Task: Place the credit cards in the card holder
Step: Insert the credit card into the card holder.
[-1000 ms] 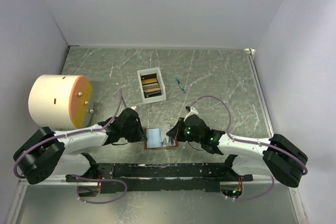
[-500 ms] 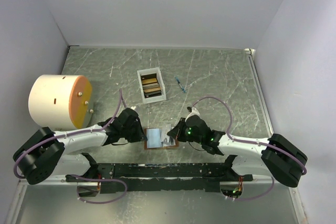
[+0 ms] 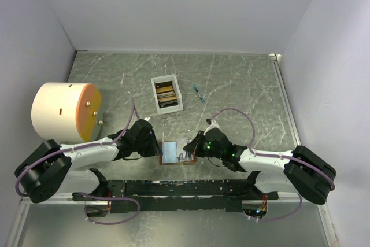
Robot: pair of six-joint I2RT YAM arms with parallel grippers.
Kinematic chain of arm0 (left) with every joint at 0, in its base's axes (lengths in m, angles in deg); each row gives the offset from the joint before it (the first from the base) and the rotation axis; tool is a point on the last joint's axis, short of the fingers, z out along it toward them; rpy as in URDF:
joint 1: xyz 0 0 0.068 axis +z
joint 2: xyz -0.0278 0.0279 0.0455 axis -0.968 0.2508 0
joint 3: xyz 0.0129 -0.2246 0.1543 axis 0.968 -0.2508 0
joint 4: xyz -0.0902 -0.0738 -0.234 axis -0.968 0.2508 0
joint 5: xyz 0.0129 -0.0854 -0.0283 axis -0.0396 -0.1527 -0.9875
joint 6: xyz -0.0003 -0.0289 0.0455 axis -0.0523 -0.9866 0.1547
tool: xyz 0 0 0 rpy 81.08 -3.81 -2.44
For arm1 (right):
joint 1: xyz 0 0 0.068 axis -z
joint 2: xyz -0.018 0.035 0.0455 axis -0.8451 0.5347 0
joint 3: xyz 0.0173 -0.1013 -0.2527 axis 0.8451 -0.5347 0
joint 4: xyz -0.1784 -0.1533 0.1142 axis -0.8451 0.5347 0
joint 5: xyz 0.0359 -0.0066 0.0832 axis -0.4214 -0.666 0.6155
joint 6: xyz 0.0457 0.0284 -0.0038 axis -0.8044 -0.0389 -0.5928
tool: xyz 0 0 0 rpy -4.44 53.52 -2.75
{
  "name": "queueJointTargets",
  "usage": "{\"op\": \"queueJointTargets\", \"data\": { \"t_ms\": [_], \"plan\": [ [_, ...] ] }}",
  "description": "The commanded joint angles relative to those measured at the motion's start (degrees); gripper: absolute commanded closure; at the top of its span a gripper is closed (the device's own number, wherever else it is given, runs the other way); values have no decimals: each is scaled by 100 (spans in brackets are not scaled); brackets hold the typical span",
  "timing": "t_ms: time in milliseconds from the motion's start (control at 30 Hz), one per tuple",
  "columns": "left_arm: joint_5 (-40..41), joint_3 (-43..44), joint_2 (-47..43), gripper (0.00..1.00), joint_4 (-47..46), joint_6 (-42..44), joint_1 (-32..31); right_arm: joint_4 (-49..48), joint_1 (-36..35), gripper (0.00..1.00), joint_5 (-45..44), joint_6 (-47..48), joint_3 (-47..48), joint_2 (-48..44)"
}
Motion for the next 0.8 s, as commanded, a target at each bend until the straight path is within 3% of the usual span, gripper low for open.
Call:
{"op": "queueJointTargets", "data": {
  "t_ms": [0,433,767],
  "plan": [
    [-33,-144,141,81,48,-26,-64,-166,30,100,26,-56,-126,24],
    [66,-69,171,82,181,25,-82,-209,120,100,431,-129,-229,220],
    [155,-22,220,82,256,54,-80,219,567,100,772,132,-136,190]
  ]
}}
